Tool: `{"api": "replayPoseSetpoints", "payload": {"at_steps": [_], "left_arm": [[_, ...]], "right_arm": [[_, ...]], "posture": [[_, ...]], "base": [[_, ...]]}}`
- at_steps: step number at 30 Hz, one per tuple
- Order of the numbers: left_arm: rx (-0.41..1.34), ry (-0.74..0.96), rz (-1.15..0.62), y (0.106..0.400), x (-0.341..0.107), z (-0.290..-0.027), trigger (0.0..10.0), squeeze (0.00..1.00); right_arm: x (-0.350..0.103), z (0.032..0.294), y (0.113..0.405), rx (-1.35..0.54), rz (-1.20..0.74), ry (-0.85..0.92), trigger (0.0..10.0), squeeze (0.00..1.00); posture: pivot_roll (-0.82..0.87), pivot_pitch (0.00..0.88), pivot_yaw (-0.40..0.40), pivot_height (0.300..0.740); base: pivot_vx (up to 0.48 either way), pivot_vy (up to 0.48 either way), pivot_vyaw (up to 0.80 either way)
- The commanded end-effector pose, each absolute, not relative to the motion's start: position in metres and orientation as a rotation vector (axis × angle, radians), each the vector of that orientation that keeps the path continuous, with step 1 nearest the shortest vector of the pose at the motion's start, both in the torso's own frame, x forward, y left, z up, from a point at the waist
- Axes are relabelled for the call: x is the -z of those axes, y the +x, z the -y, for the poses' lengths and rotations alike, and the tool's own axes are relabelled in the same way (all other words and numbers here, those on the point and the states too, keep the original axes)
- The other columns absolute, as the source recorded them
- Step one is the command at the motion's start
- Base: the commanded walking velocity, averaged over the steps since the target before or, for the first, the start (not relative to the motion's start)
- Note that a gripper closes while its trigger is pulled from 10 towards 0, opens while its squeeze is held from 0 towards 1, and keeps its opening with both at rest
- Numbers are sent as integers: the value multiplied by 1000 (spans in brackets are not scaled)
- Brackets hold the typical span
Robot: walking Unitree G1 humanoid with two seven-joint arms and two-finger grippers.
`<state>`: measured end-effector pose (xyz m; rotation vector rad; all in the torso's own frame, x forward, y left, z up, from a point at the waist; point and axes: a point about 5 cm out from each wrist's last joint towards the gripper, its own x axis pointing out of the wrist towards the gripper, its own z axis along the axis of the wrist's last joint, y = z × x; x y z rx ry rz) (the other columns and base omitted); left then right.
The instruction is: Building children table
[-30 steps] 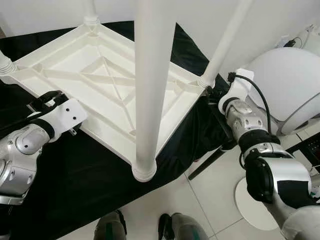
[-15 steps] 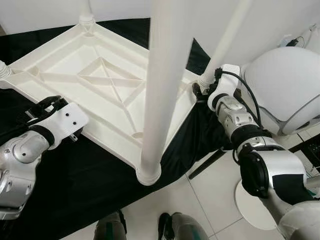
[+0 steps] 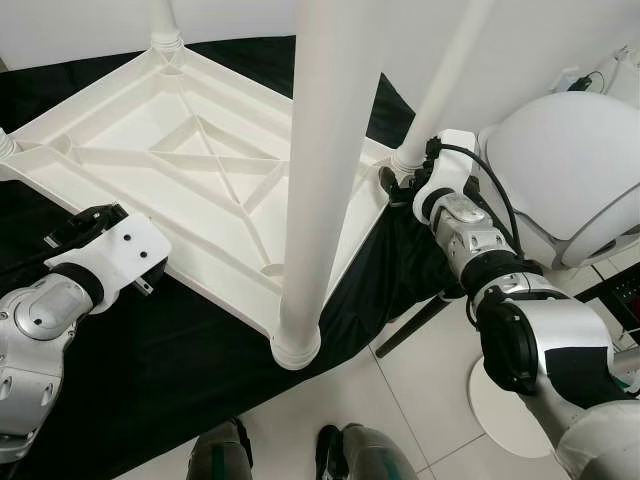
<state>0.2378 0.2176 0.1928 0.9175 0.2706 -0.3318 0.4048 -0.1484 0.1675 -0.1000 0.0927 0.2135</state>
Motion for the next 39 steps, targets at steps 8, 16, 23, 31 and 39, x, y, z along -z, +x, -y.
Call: {"api": "replayPoseSetpoints", "payload": {"at_steps": [8,16,23,31,39], "left_arm": [[503,858,-392,235,-170,-203,10000,0],[432,886,-358,252,-171,-203,10000,0],[467,894,-360,251,-167,-197,10000,0],[462,908,-344,253,-168,-193,10000,0],[460,922,-312,258,-172,-190,10000,0]], "right_arm": [[-183,156,409,-72,5,-122,10000,0],[-196,164,411,-56,51,-130,10000,0],[-204,175,413,-18,55,-146,10000,0],[-209,177,414,53,75,-105,10000,0],[-218,179,416,44,92,-76,10000,0]], "posture": [[113,88,-79,740],[107,92,-75,740],[106,113,-78,740],[117,136,-83,740],[119,178,-84,740]], "base": [[0,0,0],[0,0,0],[0,0,0],[0,0,0],[0,0,0]]}}
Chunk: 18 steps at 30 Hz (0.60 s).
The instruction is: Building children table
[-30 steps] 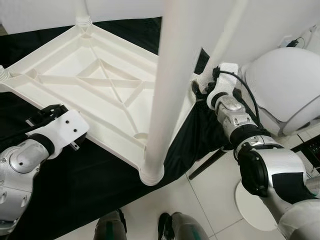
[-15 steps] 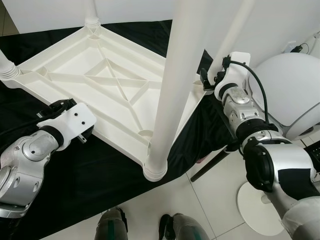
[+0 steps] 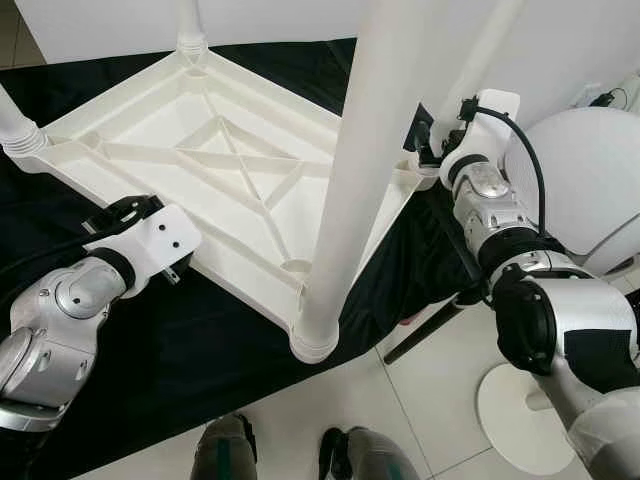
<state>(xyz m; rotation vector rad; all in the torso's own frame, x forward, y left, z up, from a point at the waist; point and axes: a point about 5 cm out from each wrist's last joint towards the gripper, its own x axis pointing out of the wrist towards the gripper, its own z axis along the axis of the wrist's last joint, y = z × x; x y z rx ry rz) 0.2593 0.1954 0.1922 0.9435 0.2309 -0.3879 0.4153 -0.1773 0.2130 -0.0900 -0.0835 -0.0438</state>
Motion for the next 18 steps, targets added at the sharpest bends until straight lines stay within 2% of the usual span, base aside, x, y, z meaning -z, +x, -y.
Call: {"api": "replayPoseSetpoints", "payload": {"at_steps": [1,18], "left_arm": [[458,924,-304,259,-174,-189,10000,0],[404,893,-247,272,-181,-181,10000,0]], "right_arm": [[-219,178,417,36,92,-65,10000,0],[-212,178,414,-43,99,-75,10000,0]], "posture": [[118,189,-84,740],[106,242,-65,740]], "base": [[0,0,0],[0,0,0]]}}
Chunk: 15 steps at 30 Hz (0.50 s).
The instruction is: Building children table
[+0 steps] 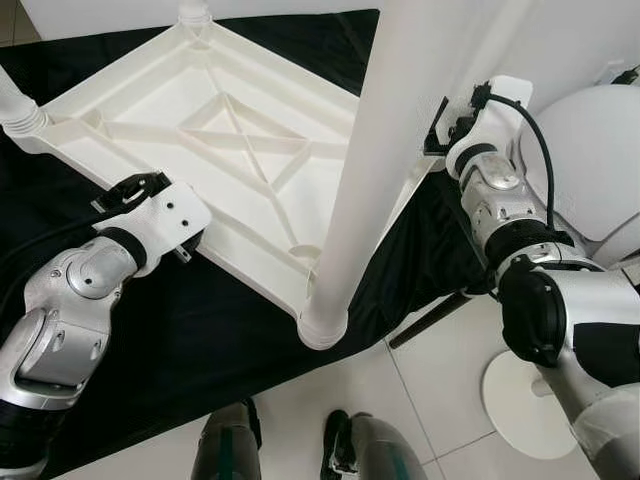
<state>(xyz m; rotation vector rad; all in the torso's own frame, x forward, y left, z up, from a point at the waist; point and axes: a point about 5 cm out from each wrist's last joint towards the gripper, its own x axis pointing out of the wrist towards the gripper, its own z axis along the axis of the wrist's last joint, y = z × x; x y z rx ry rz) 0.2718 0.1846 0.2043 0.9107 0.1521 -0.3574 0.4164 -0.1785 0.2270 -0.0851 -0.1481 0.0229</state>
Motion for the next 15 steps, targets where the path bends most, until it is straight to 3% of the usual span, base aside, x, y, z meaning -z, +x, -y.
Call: {"api": "replayPoseSetpoints", "payload": {"at_steps": [1,15], "left_arm": [[404,893,-247,272,-181,-181,10000,0],[469,912,-282,261,-180,-183,10000,0]], "right_arm": [[-212,178,414,-43,99,-75,10000,0],[-221,194,414,21,130,-67,10000,0]], "posture": [[106,242,-65,740],[143,268,-51,740]], "base": [[0,0,0],[0,0,0]]}}
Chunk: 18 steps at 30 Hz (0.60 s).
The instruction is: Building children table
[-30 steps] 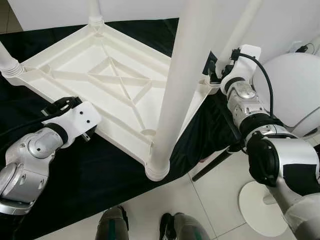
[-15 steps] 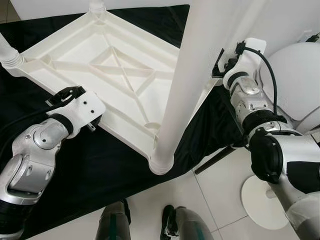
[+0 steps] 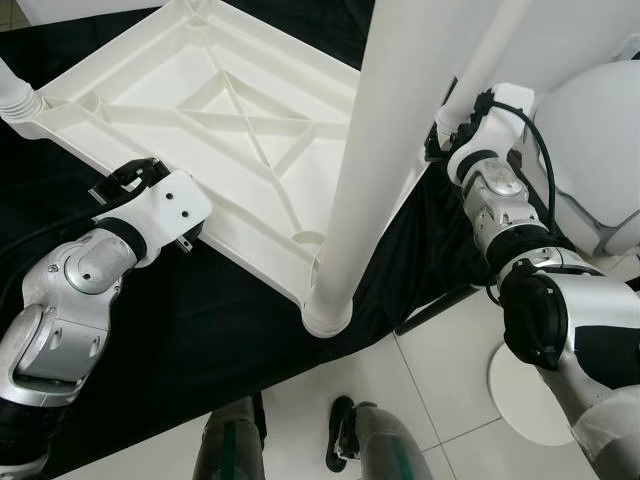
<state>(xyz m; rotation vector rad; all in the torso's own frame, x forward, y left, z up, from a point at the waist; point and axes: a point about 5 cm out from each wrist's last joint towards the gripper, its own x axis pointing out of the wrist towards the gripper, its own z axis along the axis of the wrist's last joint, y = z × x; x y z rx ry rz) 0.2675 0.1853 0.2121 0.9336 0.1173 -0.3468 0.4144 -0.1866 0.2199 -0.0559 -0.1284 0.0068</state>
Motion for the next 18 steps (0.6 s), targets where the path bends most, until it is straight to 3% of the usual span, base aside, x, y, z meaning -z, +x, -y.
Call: {"api": "replayPoseSetpoints", "payload": {"at_steps": [1,9,18], "left_arm": [[473,914,-284,259,-180,-183,10000,0],[450,913,-285,259,-181,-187,10000,0],[443,916,-278,259,-183,-186,10000,0]], "right_arm": [[-225,196,414,35,148,-61,10000,0],[-243,210,412,104,255,-13,10000,0],[-253,204,416,28,241,-7,10000,0]], "posture": [[144,270,-53,740],[146,272,-60,740],[147,278,-60,740]], "base": [[0,0,0],[0,0,0],[0,0,0]]}}
